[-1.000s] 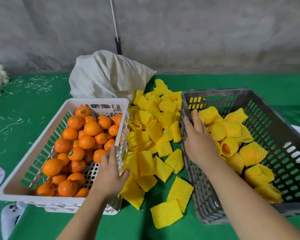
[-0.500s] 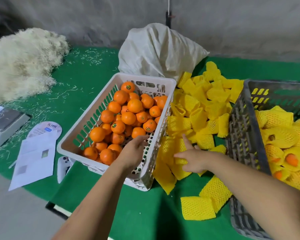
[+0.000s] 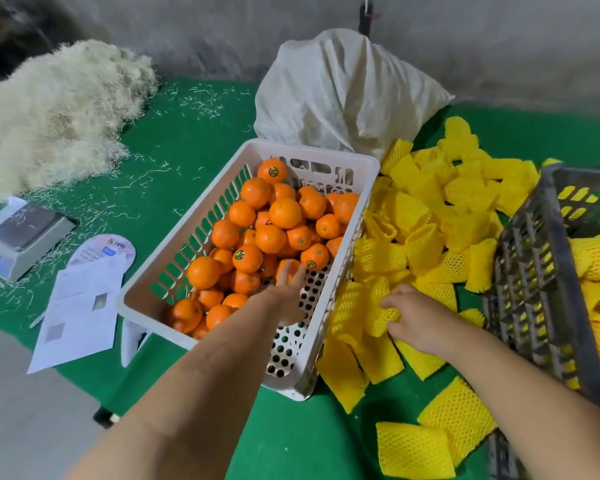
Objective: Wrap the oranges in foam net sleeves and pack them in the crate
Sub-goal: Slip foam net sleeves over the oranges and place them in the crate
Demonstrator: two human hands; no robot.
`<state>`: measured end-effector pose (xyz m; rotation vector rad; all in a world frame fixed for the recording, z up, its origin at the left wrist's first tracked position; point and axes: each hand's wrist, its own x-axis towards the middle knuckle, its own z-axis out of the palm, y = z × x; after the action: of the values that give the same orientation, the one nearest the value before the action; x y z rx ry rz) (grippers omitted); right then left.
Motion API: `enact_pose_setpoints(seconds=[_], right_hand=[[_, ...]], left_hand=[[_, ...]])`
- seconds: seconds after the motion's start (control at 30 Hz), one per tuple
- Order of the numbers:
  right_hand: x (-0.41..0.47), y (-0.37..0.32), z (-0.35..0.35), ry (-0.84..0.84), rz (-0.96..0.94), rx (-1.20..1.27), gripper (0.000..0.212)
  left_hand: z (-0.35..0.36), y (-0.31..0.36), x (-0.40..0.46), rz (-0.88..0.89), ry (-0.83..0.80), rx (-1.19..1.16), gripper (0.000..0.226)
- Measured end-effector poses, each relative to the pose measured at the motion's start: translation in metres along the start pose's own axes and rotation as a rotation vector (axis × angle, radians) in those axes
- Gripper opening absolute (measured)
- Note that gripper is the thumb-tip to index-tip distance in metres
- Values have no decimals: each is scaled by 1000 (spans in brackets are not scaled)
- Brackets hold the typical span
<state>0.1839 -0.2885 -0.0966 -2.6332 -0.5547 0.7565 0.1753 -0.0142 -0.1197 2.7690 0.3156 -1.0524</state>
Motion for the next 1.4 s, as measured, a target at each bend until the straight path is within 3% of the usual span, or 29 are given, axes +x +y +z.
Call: enact_pose_setpoints(seconds=[0.1, 0.2, 0.27, 0.33, 0.53, 0.67, 0.8, 0.93, 1.0, 1.07, 1.17, 1.27, 1.4], right_hand=[[-4, -8, -13, 66, 0, 91, 45], [-9, -13, -19, 72, -40, 96, 58], [-12, -16, -22, 106, -55, 103, 49], [-12, -19, -25, 139, -52, 146, 38], [-14, -22, -34, 207, 20, 354, 35], [-19, -30, -39, 224, 59, 550, 39], [-34, -44, -53, 262, 114, 840, 22], [-57, -66, -62, 516, 67, 1020, 8], [-70, -82, -54, 557, 31, 1184, 11], [-86, -92, -40, 501, 23, 1311, 22], [-107, -93, -20, 445, 67, 1446, 32], [-119, -89, -4, 488, 116, 1402, 29], [-123, -83, 3, 703, 160, 1203, 15]], left_hand=[[8, 0, 12, -105, 144, -5, 101], [12, -2, 20, 17, 184, -194, 73], [14, -4, 21, 121, 246, -258, 55], [15, -6, 20, 54, 387, -168, 48], [10, 6, 16, -34, 322, -295, 50], [-11, 11, -11, -12, 461, -667, 61], [-16, 23, -72, 129, 649, -1147, 69], [-7, 51, -128, 432, 488, -1566, 51], [2, 63, -137, 564, 223, -1769, 52], [9, 69, -142, 627, -27, -1858, 71], [14, 66, -147, 636, -191, -1892, 96], [14, 62, -153, 680, -239, -1843, 99], [16, 67, -162, 680, -288, -1700, 89]])
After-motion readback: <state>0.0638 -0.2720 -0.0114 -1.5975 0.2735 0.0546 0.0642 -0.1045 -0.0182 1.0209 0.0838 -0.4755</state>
